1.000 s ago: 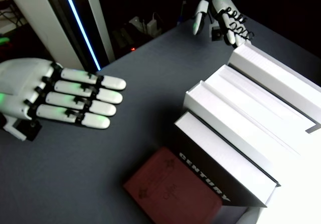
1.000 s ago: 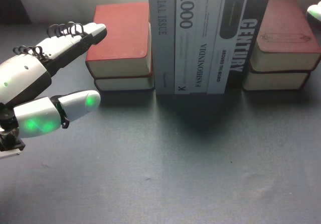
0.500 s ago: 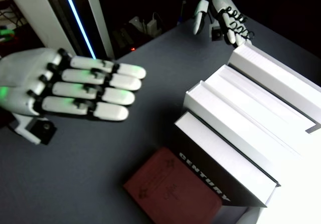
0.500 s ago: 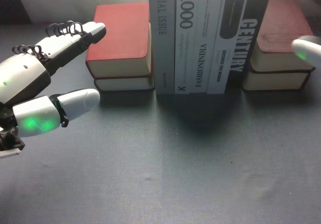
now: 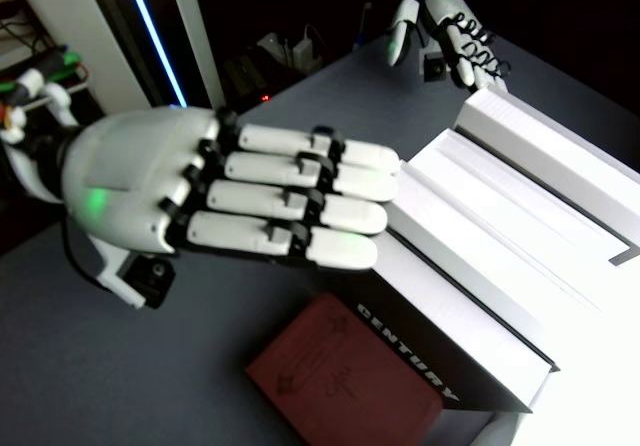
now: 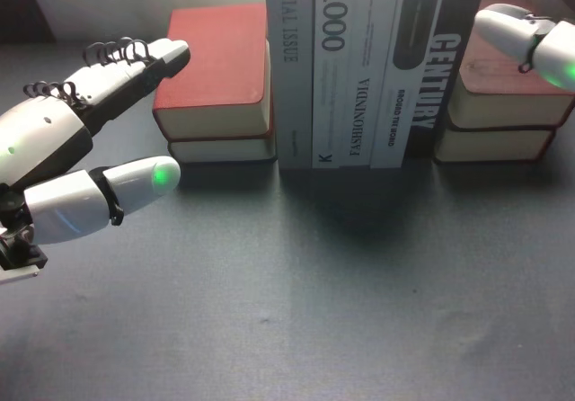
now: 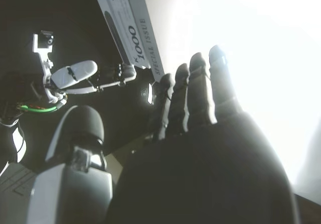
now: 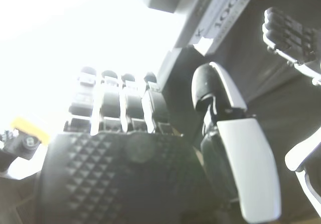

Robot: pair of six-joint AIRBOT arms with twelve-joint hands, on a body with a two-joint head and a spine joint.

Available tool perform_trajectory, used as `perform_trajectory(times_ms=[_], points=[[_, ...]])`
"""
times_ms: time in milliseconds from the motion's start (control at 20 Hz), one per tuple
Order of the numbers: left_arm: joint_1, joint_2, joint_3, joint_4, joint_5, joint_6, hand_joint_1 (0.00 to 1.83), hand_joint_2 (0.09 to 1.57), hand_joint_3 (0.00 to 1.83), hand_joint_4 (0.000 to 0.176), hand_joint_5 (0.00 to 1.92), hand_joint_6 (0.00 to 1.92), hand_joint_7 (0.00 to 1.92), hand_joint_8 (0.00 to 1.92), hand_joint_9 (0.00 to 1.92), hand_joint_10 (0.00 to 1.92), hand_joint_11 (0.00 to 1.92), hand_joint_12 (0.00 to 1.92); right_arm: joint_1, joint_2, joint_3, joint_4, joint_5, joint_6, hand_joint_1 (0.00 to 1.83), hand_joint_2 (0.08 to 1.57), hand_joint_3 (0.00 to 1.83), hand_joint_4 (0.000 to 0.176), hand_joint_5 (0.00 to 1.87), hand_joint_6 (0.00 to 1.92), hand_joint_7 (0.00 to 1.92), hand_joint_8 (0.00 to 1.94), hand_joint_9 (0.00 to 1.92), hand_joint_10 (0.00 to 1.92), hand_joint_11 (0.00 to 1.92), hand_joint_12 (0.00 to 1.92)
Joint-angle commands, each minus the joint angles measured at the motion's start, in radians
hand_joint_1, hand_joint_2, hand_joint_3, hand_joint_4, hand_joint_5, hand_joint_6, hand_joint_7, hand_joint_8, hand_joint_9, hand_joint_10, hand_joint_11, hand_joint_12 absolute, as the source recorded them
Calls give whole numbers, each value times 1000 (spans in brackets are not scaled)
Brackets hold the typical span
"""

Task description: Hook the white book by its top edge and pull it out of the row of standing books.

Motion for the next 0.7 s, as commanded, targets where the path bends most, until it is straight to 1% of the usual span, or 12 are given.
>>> perform_trajectory(times_ms=[0,50,150,300,400,450,500,550,600,650], points=[[-4,-2,5,-22,-125,-4,202,1384,1,0,0,0,0,0,0,0,0,0,18,0,8,-1,106,-1,435,1399,2,0,180,61,0,0,0,0,0,0],[-5,-2,6,-22,-126,-4,209,1384,1,0,0,0,0,0,0,0,0,0,22,-5,11,-1,100,-2,442,1396,0,0,190,63,0,0,0,0,0,0],[-5,-2,6,-23,-125,-4,187,1375,0,19,0,0,0,0,0,0,0,0,27,-11,15,-1,93,-2,438,1384,0,0,241,83,0,0,0,0,0,0],[-5,-6,8,-23,-125,-4,227,1381,0,16,0,0,0,0,0,0,0,0,27,-14,14,-7,92,-3,402,1385,0,0,261,86,0,0,0,0,0,0],[-5,-7,8,-25,-125,-4,210,1379,0,6,0,0,0,0,0,0,0,0,27,-14,10,-14,91,-3,438,1380,0,2,288,92,0,0,0,0,0,0],[-4,-7,8,-25,-125,-4,228,1381,0,10,0,0,0,0,0,0,0,0,27,-14,8,-16,90,-3,446,1382,0,0,306,98,0,0,0,0,0,0],[-4,-7,8,-26,-126,-4,209,1379,0,4,0,0,0,0,0,0,0,0,27,-14,7,-18,89,-3,438,1379,0,1,300,91,0,0,0,0,0,0],[-4,-7,8,-26,-126,-4,209,1379,0,4,0,0,0,0,0,0,0,0,27,-14,7,-19,89,-3,438,1379,0,1,300,91,0,0,0,0,0,0],[-4,-7,8,-27,-126,-5,206,1377,0,8,0,0,0,0,0,0,0,0,27,-14,7,-21,90,-3,438,1379,0,0,267,76,0,0,0,0,0,0],[-4,-7,8,-27,-127,-5,208,1376,0,5,0,0,0,0,0,0,0,0,28,-14,6,-24,90,-3,440,1389,2,0,237,62,0,0,0,0,0,0]])
